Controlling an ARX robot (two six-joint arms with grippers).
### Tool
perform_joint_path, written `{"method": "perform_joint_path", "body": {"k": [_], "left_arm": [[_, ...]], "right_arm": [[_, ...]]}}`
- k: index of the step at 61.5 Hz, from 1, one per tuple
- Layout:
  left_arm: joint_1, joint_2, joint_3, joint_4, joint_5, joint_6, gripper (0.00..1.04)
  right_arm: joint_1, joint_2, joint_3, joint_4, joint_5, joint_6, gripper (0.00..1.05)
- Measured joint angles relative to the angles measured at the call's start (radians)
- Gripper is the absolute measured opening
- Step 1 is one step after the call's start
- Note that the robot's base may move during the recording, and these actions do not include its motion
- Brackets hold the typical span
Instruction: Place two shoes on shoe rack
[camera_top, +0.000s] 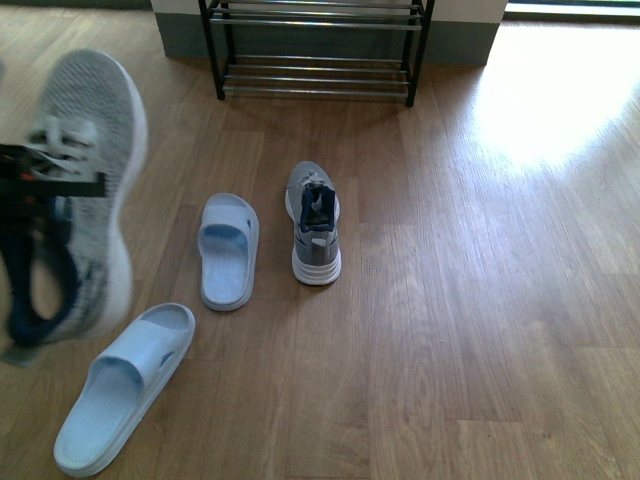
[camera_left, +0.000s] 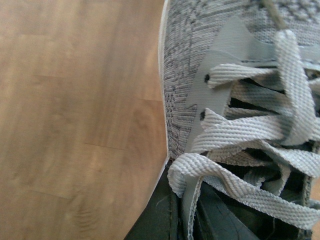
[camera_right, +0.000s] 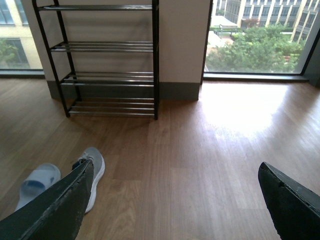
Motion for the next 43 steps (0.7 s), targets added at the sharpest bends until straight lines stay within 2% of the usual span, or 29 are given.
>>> {"method": "perform_joint_path", "body": {"k": [10, 15, 18, 43], "left_arm": [[0.012, -0.344, -0.169, -0.031, -0.114, 0.047, 0.01], [-0.004, -0.612, -0.252, -0.119, -0.182, 0.081, 0.01], [-0.014, -0.732, -0.274, -0.132, -0.184, 0.093, 0.01], [-0.019, -0.765, -0.277, -0.132, -0.184, 0.108, 0.01]], "right_arm": [[0.000, 0.000, 0.000, 0.000, 0.000, 0.000, 0.95], [0.000, 0.000, 0.000, 0.000, 0.000, 0.000, 0.95], [0.000, 0.000, 0.000, 0.000, 0.000, 0.000, 0.95], [0.000, 0.000, 0.000, 0.000, 0.000, 0.000, 0.95]]}}
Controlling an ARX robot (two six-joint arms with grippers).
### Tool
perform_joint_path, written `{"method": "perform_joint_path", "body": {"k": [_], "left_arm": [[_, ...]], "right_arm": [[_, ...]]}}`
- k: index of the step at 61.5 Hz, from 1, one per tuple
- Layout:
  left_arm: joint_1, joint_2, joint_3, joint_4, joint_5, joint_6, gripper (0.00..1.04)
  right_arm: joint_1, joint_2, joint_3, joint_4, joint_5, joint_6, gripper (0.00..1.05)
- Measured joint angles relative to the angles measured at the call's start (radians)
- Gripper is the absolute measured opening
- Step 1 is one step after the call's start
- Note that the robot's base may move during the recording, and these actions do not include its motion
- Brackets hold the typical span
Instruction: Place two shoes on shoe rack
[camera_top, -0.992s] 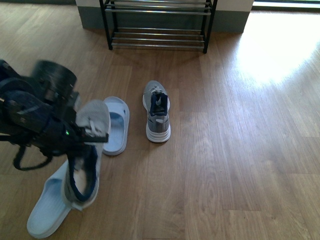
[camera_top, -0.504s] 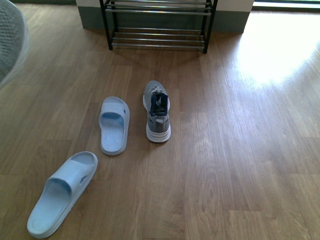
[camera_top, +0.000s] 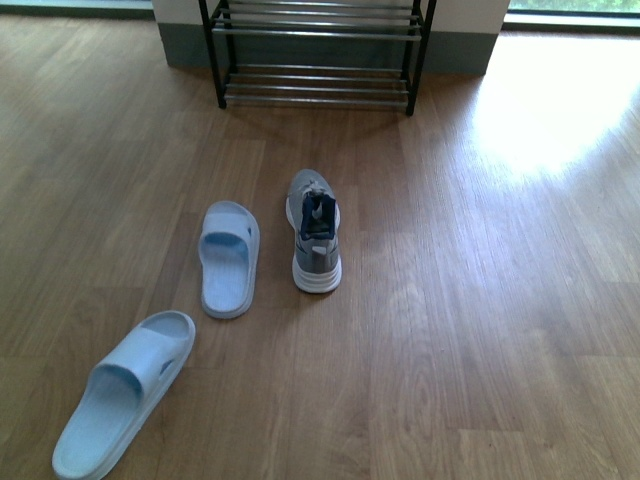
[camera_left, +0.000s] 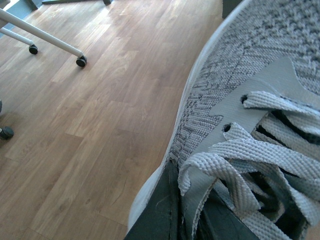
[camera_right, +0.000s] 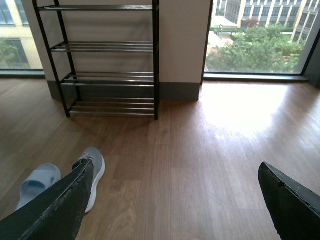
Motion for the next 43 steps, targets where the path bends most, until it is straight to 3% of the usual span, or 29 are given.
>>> {"method": "perform_joint_path", "body": {"k": [43], "left_arm": [[-0.003, 0.000, 0.000, 0.000, 0.002, 0.005, 0.01]], "right_arm": [[0.000, 0.000, 0.000, 0.000, 0.002, 0.000, 0.95]]}}
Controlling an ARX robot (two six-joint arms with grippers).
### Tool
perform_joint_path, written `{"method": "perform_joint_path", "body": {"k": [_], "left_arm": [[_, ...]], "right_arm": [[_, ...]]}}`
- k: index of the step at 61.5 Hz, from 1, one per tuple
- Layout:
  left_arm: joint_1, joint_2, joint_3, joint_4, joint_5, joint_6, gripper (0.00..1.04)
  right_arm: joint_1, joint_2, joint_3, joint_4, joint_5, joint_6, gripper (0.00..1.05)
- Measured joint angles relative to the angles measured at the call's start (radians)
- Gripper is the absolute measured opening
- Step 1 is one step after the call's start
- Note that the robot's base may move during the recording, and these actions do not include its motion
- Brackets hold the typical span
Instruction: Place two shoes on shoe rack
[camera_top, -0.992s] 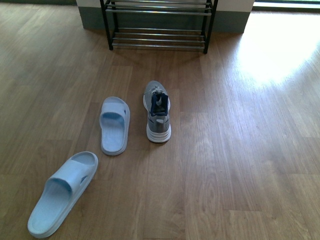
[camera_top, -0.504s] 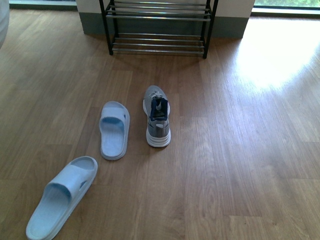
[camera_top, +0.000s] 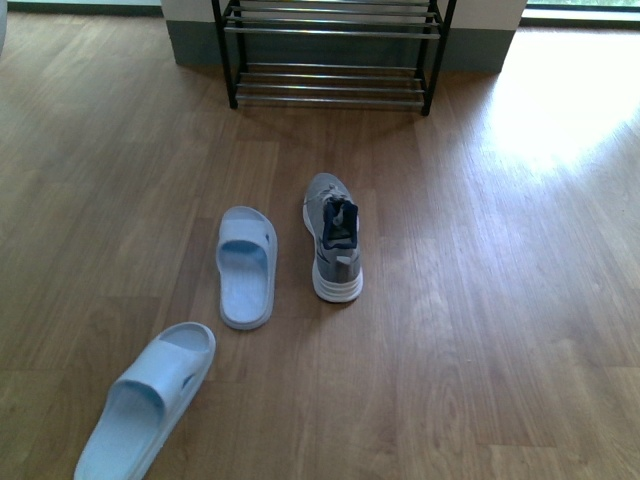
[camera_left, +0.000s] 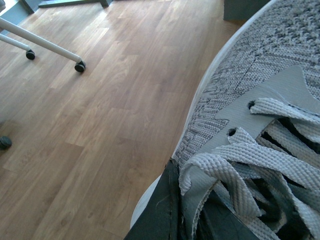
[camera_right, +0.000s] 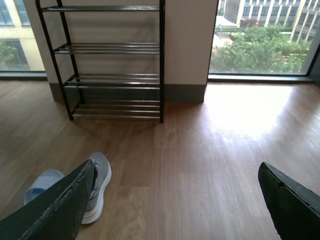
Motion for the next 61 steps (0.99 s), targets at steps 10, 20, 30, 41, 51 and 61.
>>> {"method": "perform_joint_path", "body": {"k": [10, 20, 30, 41, 51, 61], "left_arm": [[0.000, 0.000, 0.000, 0.000, 0.000, 0.000, 0.01], [0.000, 0.000, 0.000, 0.000, -0.001, 0.000, 0.01], [0.000, 0.000, -0.001, 0.000, -0.001, 0.000, 0.01], [0.005, 0.001, -0.001, -0.001, -0.005, 0.000, 0.01], [-0.002, 0.000, -0.001, -0.001, 0.008, 0.000, 0.01], [-0.003, 0.000, -0.001, -0.001, 0.007, 0.000, 0.01]], "right_arm": [[0.000, 0.000, 0.000, 0.000, -0.001, 0.000, 0.95], [0.000, 0.000, 0.000, 0.000, -0.002, 0.000, 0.95], [0.000, 0.000, 0.000, 0.000, -0.006, 0.000, 0.95], [0.000, 0.001, 0.000, 0.000, -0.006, 0.000, 0.95], [0.000, 0.001, 0.000, 0.000, 0.000, 0.000, 0.95], [0.000, 0.000, 0.000, 0.000, 0.000, 0.000, 0.95]]}}
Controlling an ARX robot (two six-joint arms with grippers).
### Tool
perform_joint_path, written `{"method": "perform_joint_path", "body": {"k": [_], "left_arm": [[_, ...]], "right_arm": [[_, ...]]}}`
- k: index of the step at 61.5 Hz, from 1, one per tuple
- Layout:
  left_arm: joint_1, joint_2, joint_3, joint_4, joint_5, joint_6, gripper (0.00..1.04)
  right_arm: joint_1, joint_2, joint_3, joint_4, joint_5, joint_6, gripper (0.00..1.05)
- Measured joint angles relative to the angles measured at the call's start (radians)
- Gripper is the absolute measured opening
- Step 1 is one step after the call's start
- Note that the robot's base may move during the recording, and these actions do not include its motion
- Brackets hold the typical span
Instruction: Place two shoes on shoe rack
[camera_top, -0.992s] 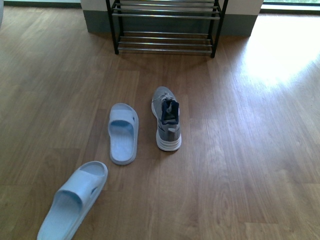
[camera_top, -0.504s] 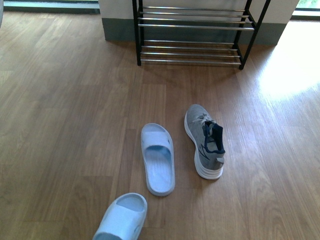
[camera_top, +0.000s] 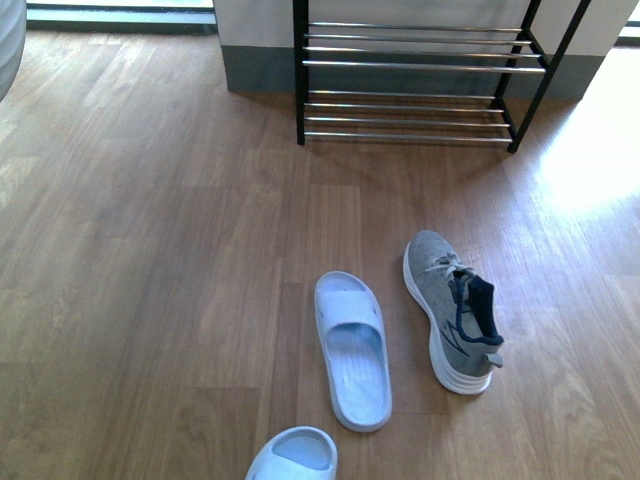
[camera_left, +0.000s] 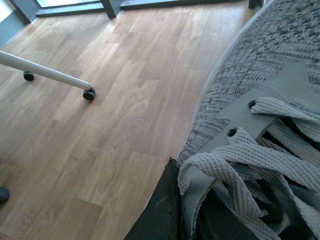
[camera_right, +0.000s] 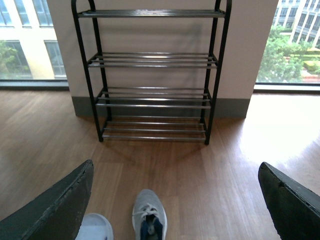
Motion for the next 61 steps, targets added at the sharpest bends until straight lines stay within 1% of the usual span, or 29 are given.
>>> {"method": "perform_joint_path", "body": {"k": [11, 25, 26, 27, 30, 31, 33, 39, 43, 47, 53, 56, 61], "left_arm": [[0.007, 0.000, 0.000, 0.000, -0.017, 0.000, 0.01], [0.004, 0.000, 0.000, 0.000, -0.005, 0.000, 0.01], [0.004, 0.000, 0.000, 0.000, -0.004, 0.000, 0.01], [0.004, 0.000, 0.000, 0.000, -0.003, 0.000, 0.01], [0.005, 0.000, 0.000, 0.000, -0.005, 0.000, 0.01], [0.005, 0.000, 0.000, 0.000, -0.006, 0.000, 0.01], [0.005, 0.000, 0.000, 0.000, -0.007, 0.000, 0.01], [0.005, 0.000, 0.000, 0.000, -0.009, 0.000, 0.01], [0.005, 0.000, 0.000, 0.000, -0.009, 0.000, 0.01], [0.005, 0.000, 0.000, 0.000, -0.008, 0.000, 0.01], [0.005, 0.000, 0.000, 0.000, -0.008, 0.000, 0.01], [0.005, 0.000, 0.000, 0.000, -0.008, 0.000, 0.01], [0.005, 0.000, 0.000, 0.000, -0.008, 0.000, 0.01]], "right_arm": [[0.000, 0.001, 0.000, 0.000, -0.006, 0.000, 0.95], [0.000, 0.002, 0.000, 0.000, -0.005, 0.000, 0.95], [-0.008, 0.009, 0.003, -0.009, -0.036, 0.007, 0.95], [-0.028, 0.028, 0.009, -0.031, -0.113, 0.009, 0.95], [-0.050, 0.079, 0.010, -0.019, -0.206, 0.010, 0.95], [-0.053, 0.121, 0.010, 0.000, -0.238, 0.010, 0.95], [-0.043, 0.192, 0.010, 0.041, -0.254, 0.005, 0.95], [0.015, 0.443, 0.018, 0.233, -0.194, -0.026, 0.95], [0.063, 0.673, 0.039, 0.410, -0.151, -0.050, 0.95], [0.097, 0.968, 0.092, 0.600, -0.138, -0.064, 0.95], [0.114, 1.248, 0.160, 0.748, -0.135, -0.073, 0.95], [0.117, 1.479, 0.225, 0.836, -0.136, -0.076, 0.95], [0.104, 1.786, 0.341, 0.877, -0.118, -0.077, 0.95]]}}
